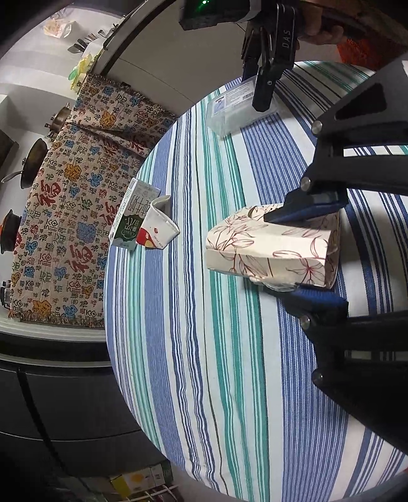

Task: Collect trash
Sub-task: 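Grasp the folded paper wrapper with the left tool while the right tool closes on the clear box, then carry the paper wrapper and clear box over the blue wastebasket with both tools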

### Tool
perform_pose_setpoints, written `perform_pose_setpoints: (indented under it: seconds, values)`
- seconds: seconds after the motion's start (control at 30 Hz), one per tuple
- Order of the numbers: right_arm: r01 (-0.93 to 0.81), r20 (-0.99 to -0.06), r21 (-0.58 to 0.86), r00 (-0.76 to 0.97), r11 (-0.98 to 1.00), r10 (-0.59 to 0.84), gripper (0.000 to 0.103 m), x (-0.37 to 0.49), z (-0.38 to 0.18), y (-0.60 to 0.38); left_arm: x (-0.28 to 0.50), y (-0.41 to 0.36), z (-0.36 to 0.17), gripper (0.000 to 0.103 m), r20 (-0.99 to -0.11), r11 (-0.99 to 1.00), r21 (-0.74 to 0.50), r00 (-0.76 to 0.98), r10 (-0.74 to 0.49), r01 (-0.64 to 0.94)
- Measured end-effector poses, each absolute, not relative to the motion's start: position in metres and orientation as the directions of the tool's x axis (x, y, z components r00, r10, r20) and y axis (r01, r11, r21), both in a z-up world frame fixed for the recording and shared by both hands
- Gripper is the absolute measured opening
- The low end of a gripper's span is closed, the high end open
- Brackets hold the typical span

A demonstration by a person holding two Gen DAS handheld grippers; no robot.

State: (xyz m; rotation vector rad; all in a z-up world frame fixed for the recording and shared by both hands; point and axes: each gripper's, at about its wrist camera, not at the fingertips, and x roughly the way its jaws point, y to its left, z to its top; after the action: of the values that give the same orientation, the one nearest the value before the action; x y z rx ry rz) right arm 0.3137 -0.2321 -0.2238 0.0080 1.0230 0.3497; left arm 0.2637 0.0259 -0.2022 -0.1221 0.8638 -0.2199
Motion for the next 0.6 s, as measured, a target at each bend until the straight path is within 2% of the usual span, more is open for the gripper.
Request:
perform_pose_setpoints:
  seconds: [0.07, 0.1, 0.13, 0.2, 0.27, 0.3, 0.4, 0.6]
  values:
    - [-0.269, -0.836, 0.175, 0.467, 0.947, 0.287, 0.081, 0.316, -0.223, -0.236, 0.263, 0.024, -0.202, 0.037, -0.739, 0.972, -0.189, 0.631, -0.235, 0.141]
    - [-0.264, -0.835, 0.170, 0.473, 0.950, 0.281, 0.092, 0.317, -0.221, -0.236, 0.262, 0.024, -0.203, 0.037, -0.739, 0.972, -0.187, 0.632, -0.234, 0.140]
    - [-0.259, -0.830, 0.167, 0.484, 0.951, 0.277, 0.097, 0.318, -0.218, -0.237, 0.262, 0.023, -0.203, 0.037, -0.739, 0.973, -0.185, 0.633, -0.231, 0.139]
    - [-0.253, -0.821, 0.171, 0.497, 0.952, 0.280, 0.097, 0.320, -0.215, -0.234, 0.261, 0.022, -0.203, 0.037, -0.737, 0.975, -0.170, 0.638, -0.222, 0.142]
    - [-0.251, -0.824, 0.173, 0.493, 0.953, 0.279, 0.092, 0.325, -0.215, -0.229, 0.261, 0.020, -0.203, 0.037, -0.736, 0.977, -0.155, 0.642, -0.212, 0.145]
    - [-0.245, -0.833, 0.158, 0.487, 0.956, 0.263, 0.066, 0.328, -0.217, -0.226, 0.260, 0.019, -0.203, 0.037, -0.736, 0.978, -0.151, 0.644, -0.210, 0.146]
    - [-0.209, -0.838, 0.141, 0.495, 0.968, 0.229, 0.066, 0.330, -0.218, -0.226, 0.259, 0.020, -0.201, 0.037, -0.733, 0.977, -0.155, 0.646, -0.213, 0.146]
    - [-0.253, -0.784, 0.171, 0.550, 0.952, 0.287, 0.066, 0.315, -0.199, -0.230, 0.255, 0.019, -0.193, 0.037, -0.723, 0.969, -0.193, 0.646, -0.246, 0.153]
